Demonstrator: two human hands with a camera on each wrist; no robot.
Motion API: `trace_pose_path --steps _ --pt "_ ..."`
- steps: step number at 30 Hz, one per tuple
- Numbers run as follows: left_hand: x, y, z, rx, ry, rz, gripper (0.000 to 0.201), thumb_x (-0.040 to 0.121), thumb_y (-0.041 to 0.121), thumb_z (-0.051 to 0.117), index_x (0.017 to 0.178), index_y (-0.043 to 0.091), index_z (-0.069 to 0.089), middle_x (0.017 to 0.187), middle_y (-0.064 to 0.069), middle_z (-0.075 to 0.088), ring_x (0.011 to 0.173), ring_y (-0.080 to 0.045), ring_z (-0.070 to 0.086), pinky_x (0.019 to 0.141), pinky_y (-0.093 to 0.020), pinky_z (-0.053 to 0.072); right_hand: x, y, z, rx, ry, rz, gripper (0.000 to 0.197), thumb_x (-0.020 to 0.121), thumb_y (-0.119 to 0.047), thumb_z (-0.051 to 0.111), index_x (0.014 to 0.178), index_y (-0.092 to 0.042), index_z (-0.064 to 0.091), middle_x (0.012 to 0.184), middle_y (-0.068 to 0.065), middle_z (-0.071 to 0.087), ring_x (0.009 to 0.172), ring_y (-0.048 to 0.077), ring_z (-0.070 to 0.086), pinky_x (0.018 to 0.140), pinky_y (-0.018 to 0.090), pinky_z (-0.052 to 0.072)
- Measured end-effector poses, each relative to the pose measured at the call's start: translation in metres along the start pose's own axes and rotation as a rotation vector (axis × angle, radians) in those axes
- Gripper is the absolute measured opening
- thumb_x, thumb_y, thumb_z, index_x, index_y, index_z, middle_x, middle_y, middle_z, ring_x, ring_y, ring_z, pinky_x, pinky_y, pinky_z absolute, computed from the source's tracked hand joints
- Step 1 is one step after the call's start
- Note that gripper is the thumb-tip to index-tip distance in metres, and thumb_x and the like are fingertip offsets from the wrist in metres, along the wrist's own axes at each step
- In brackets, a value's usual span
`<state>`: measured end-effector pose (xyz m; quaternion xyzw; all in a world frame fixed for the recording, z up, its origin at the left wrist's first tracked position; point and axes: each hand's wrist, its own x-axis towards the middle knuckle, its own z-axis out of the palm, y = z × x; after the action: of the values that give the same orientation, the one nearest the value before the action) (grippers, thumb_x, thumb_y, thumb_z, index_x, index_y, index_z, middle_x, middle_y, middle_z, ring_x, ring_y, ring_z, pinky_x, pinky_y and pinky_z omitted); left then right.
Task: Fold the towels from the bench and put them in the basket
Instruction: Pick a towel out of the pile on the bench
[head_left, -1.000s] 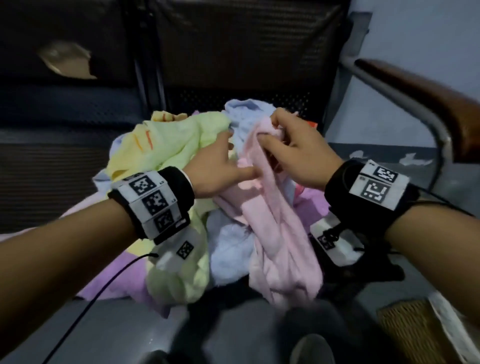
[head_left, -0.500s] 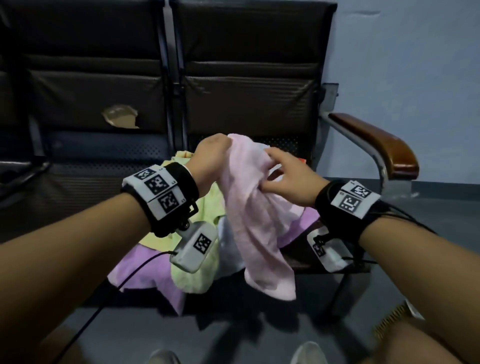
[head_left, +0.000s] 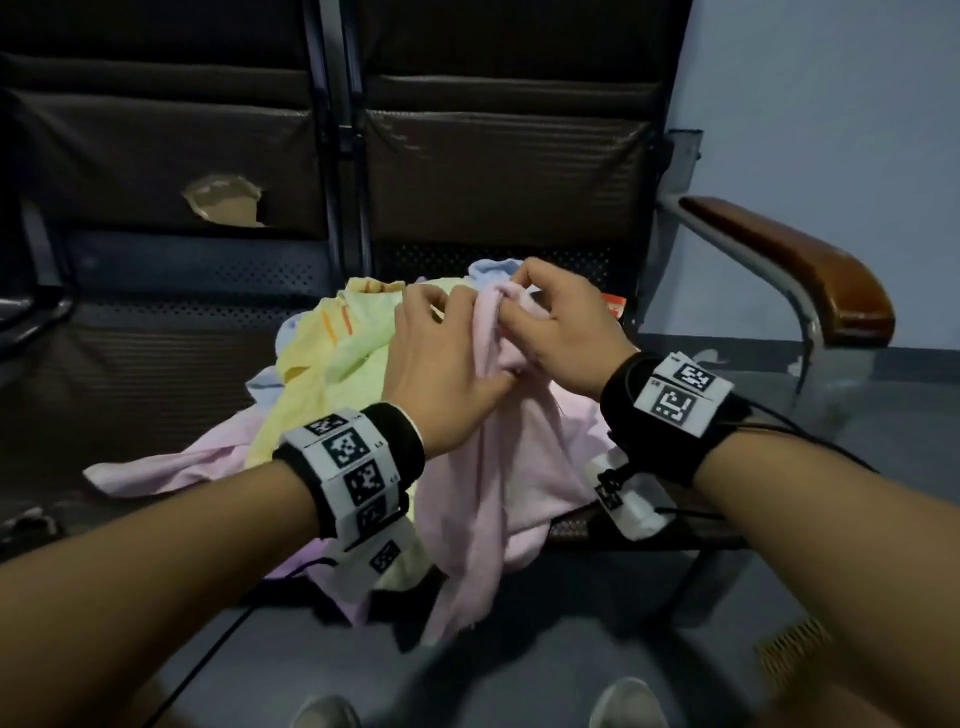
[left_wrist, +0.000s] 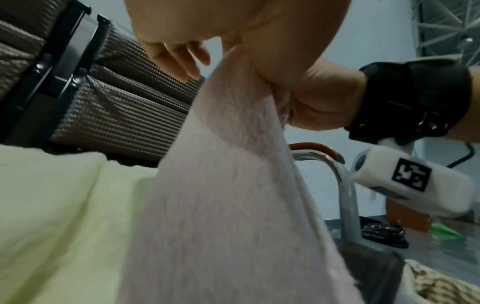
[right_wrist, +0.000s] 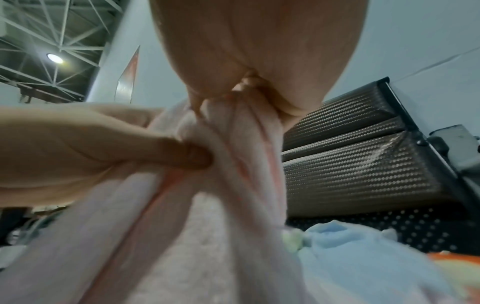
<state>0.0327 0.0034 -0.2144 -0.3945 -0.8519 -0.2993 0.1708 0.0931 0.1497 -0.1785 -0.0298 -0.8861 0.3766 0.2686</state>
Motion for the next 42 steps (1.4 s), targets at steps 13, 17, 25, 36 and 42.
trace_pose_path --steps 13,17,25,36,42 --pt "0.022 -0.047 -0.017 -0.182 0.061 -0.389 0.032 0.095 0.027 0.055 0.08 0.005 0.074 0.076 -0.011 0.071 0.079 -0.029 0.064 0.071 -0.04 0.052 -0.011 0.019 -0.023 -0.255 -0.059 -0.003 0.018 0.095 -0.035 0.065 0.093 -0.018 0.071 0.079 -0.001 0.069 0.07 0.017 0.06 0.075 0.04 0.05" --pt "0.035 -0.049 -0.021 -0.484 -0.041 -0.629 0.036 0.098 0.013 0.039 0.103 -0.007 0.069 0.102 -0.023 0.069 0.094 -0.041 0.065 0.083 -0.051 0.057 -0.019 0.001 -0.018 -0.187 -0.156 -0.086 0.023 0.1 -0.035 0.058 0.097 -0.015 0.069 0.075 0.001 0.067 0.069 0.017 0.06 0.07 0.037 0.048" --pt "0.049 -0.043 -0.041 -0.967 0.184 -0.868 0.031 0.099 0.0 0.037 0.116 -0.007 0.062 0.103 -0.019 0.07 0.098 -0.032 0.068 0.09 -0.043 0.058 -0.027 -0.009 -0.02 -0.268 -0.217 -0.094 0.024 0.099 -0.023 0.056 0.118 -0.015 0.044 0.058 0.002 0.05 0.05 0.012 0.04 0.058 0.032 0.031" --pt "0.04 -0.05 -0.051 -1.0 0.338 -0.751 0.018 0.089 -0.007 0.062 0.085 0.004 0.076 0.079 -0.014 0.073 0.068 -0.02 0.073 0.067 -0.024 0.058 -0.031 -0.041 -0.023 -0.724 -0.576 -0.14 0.025 0.086 -0.032 0.055 0.099 -0.042 0.074 0.074 -0.02 0.061 0.087 0.012 0.063 0.077 0.034 0.054" --pt "0.036 -0.022 -0.056 -1.222 0.278 -0.772 0.003 0.089 -0.002 0.061 0.087 -0.002 0.062 0.066 -0.011 0.067 0.054 -0.017 0.068 0.056 -0.024 0.056 -0.035 -0.035 0.012 -0.484 -0.441 0.05 0.059 0.086 -0.074 0.045 0.074 -0.023 0.073 0.066 -0.006 0.068 0.07 0.015 0.064 0.071 0.037 0.055"
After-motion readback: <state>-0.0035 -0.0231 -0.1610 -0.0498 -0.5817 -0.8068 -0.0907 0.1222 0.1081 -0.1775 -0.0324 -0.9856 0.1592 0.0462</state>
